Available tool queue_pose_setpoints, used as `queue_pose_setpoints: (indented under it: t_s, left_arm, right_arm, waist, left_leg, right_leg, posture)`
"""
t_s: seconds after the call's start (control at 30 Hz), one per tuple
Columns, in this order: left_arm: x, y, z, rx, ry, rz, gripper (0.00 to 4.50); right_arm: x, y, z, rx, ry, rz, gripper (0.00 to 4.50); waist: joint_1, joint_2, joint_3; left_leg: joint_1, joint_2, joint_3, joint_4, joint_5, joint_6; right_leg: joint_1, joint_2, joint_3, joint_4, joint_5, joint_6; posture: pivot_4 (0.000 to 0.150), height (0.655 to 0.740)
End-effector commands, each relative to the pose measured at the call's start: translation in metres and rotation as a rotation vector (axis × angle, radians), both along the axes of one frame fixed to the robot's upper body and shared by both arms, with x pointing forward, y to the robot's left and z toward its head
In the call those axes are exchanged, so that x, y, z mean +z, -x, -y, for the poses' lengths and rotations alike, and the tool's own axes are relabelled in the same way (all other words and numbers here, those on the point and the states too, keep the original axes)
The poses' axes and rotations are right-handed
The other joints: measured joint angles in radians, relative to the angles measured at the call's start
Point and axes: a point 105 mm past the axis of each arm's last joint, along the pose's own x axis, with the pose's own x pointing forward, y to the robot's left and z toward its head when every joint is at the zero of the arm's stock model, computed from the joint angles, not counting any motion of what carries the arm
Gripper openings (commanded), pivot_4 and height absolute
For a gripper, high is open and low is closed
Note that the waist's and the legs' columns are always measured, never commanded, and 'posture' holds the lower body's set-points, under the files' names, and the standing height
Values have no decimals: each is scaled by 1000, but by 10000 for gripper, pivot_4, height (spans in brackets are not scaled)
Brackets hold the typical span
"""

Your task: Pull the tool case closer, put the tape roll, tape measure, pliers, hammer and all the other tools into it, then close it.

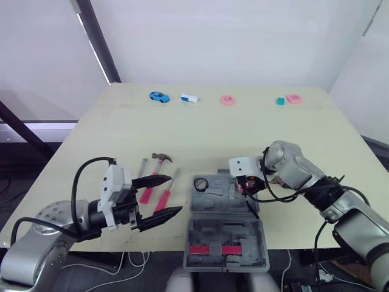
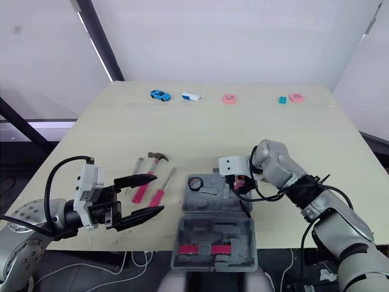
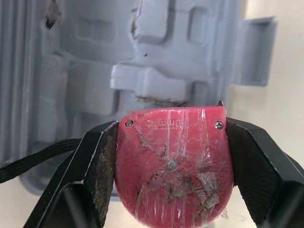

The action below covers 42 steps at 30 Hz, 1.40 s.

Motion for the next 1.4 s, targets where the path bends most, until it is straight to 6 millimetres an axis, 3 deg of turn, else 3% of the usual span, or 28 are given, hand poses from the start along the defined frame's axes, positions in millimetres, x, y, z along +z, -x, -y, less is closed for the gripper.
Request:
queue_pose_setpoints:
  t_s: [0.03, 0.6, 1.07, 1.13, 1.2, 1.4]
  left_arm:
    - [10, 4, 3, -11, 8, 41, 45000]
    - [13, 1, 5, -23, 15, 42, 45000]
    - [12, 0, 6, -30, 15, 37, 45000]
    - [12, 0, 6, -33, 15, 36, 45000]
    - [12, 0, 6, -36, 15, 35, 45000]
    - [12, -1, 7, -42, 15, 32, 45000]
  right_arm:
    - [10, 1, -6, 24, 5, 30, 28750]
    - [-8, -6, -11, 12, -10, 47, 28750]
    - [-4, -3, -9, 16, -24, 42, 28750]
    - [-6, -1, -8, 22, -21, 30, 39334]
    - [-3, -5, -10, 8, -39, 67, 44802]
    - [2, -5, -9, 7, -47, 78, 44802]
  waist:
    - [-1, 0, 0]
    - [-2, 0, 0]
    - [-4, 0, 0]
    - [-3, 0, 0]
    - [-3, 0, 0]
    - [-3, 0, 0]
  left_leg:
    - [0, 0, 0, 0, 0, 0]
    - [0, 0, 0, 0, 0, 0]
    - [1, 0, 0, 0, 0, 0]
    - [1, 0, 0, 0, 0, 0]
    - [0, 0, 0, 0, 0, 0]
    - [1, 0, 0, 0, 0, 0]
  right_leg:
    - [0, 0, 0, 0, 0, 0]
    - [0, 0, 0, 0, 0, 0]
    - [0, 0, 0, 0, 0, 0]
    - [0, 0, 0, 0, 0, 0]
    - [0, 0, 0, 0, 0, 0]
    - [0, 0, 0, 0, 0, 0]
  posture:
    - [1500, 7395]
    - [1500, 7395]
    - [1500, 7395]
    - [1500, 7395]
    - [1500, 7395]
    - [1500, 7395]
